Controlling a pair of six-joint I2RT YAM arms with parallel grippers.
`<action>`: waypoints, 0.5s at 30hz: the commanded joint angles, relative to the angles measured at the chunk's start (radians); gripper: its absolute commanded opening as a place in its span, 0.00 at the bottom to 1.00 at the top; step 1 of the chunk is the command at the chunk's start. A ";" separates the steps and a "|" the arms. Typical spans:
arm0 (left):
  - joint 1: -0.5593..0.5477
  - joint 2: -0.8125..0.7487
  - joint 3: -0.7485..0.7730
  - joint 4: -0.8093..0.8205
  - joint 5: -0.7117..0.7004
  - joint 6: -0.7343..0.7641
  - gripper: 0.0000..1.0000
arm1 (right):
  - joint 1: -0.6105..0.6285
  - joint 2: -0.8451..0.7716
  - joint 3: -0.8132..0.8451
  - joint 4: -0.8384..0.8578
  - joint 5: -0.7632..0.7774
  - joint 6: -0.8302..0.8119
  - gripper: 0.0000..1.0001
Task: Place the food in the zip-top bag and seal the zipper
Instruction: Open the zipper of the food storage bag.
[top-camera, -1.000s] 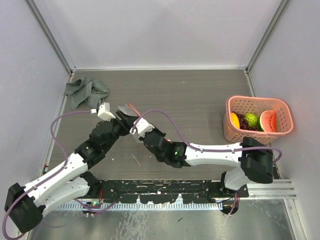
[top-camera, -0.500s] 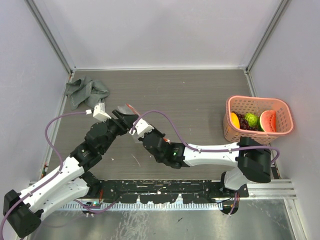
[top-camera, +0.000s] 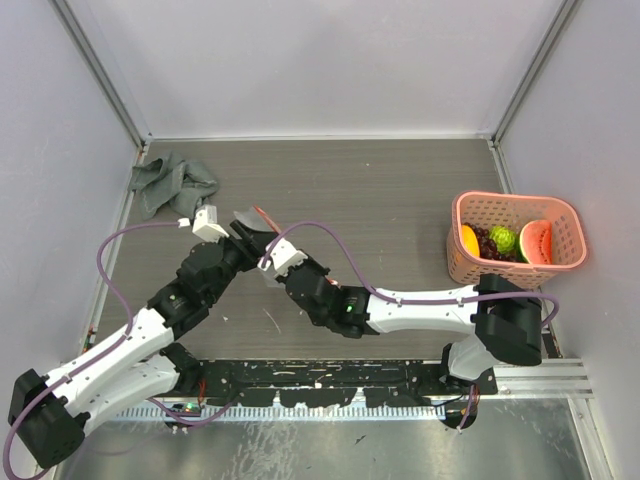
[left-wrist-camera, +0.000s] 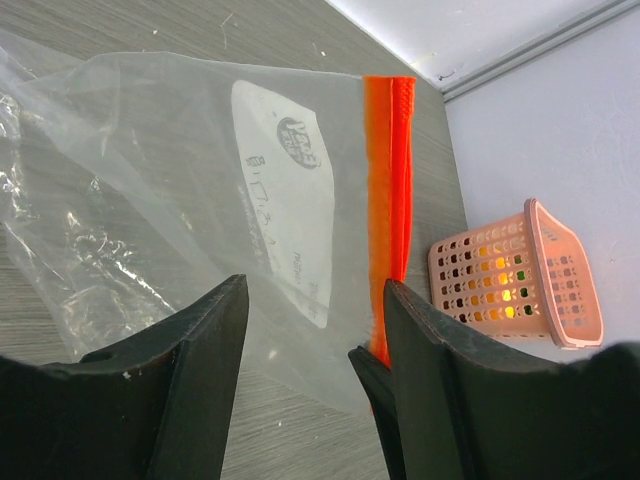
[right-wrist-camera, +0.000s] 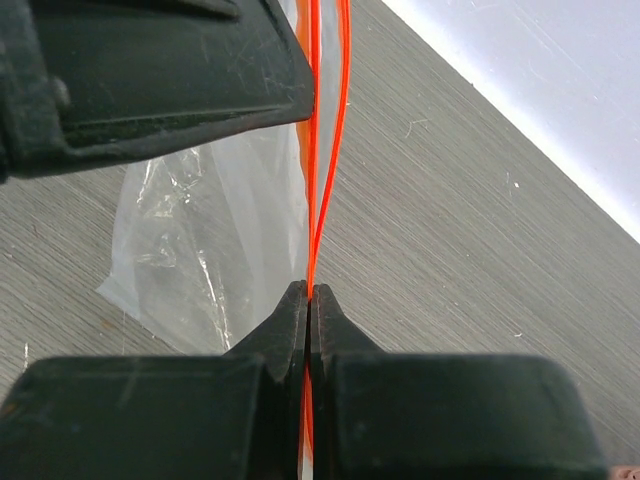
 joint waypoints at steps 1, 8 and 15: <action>0.005 -0.001 0.017 0.037 -0.022 0.018 0.58 | 0.009 -0.005 0.008 0.061 0.029 -0.005 0.01; 0.005 -0.013 0.019 0.040 -0.002 0.014 0.63 | 0.010 -0.002 0.006 0.061 0.034 -0.007 0.01; 0.006 -0.025 0.017 0.042 0.002 0.016 0.64 | 0.010 0.003 0.006 0.069 0.035 -0.005 0.01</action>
